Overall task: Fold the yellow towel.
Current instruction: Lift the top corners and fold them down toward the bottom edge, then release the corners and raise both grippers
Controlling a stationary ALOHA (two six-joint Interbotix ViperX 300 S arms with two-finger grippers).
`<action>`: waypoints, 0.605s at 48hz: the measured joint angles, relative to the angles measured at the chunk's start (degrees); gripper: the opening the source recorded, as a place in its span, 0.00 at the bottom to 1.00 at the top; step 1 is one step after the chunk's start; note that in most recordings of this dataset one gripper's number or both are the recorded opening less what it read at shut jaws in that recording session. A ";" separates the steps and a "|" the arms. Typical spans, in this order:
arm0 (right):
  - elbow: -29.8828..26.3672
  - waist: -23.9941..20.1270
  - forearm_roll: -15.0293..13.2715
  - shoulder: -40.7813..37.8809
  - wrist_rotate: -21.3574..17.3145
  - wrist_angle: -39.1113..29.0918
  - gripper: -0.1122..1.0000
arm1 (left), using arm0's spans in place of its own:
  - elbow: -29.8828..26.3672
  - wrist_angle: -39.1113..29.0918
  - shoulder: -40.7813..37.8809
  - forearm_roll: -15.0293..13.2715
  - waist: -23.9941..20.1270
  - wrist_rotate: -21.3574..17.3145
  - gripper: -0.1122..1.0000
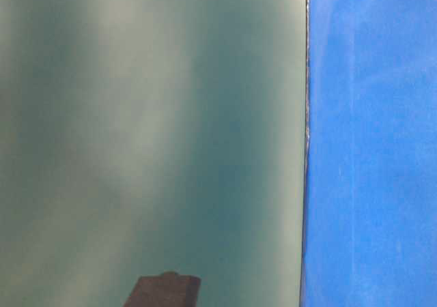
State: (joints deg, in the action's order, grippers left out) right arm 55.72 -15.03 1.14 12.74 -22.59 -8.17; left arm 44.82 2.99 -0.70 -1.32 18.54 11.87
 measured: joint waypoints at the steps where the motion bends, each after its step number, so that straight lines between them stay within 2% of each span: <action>1: 0.00 0.00 0.00 0.35 0.26 -0.09 0.58 | 0.09 -0.35 0.09 0.00 -0.18 -0.09 0.65; 4: 0.00 0.00 -1.05 1.76 0.35 -0.18 0.68 | 0.00 -1.93 1.23 0.00 -0.97 -0.18 0.63; 8: 0.09 1.41 -3.43 4.66 0.62 -0.35 0.63 | 0.00 -3.52 2.99 0.00 -2.99 -0.44 0.63; 13: 1.14 6.77 -5.80 7.73 0.26 -0.79 0.63 | 0.44 -3.96 4.57 0.00 -7.38 -0.97 0.63; 20: 2.46 13.89 -7.91 7.82 0.35 -2.20 0.63 | 1.49 -4.04 4.83 0.00 -12.48 -2.90 0.63; 29: 2.55 15.82 -8.53 4.39 0.35 -2.20 0.63 | 2.02 -3.25 3.69 0.00 -14.68 -4.22 0.63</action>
State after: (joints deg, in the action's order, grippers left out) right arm 58.27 0.79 -7.38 17.14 -22.24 -10.37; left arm 46.85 -0.26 2.99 -1.32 3.87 7.65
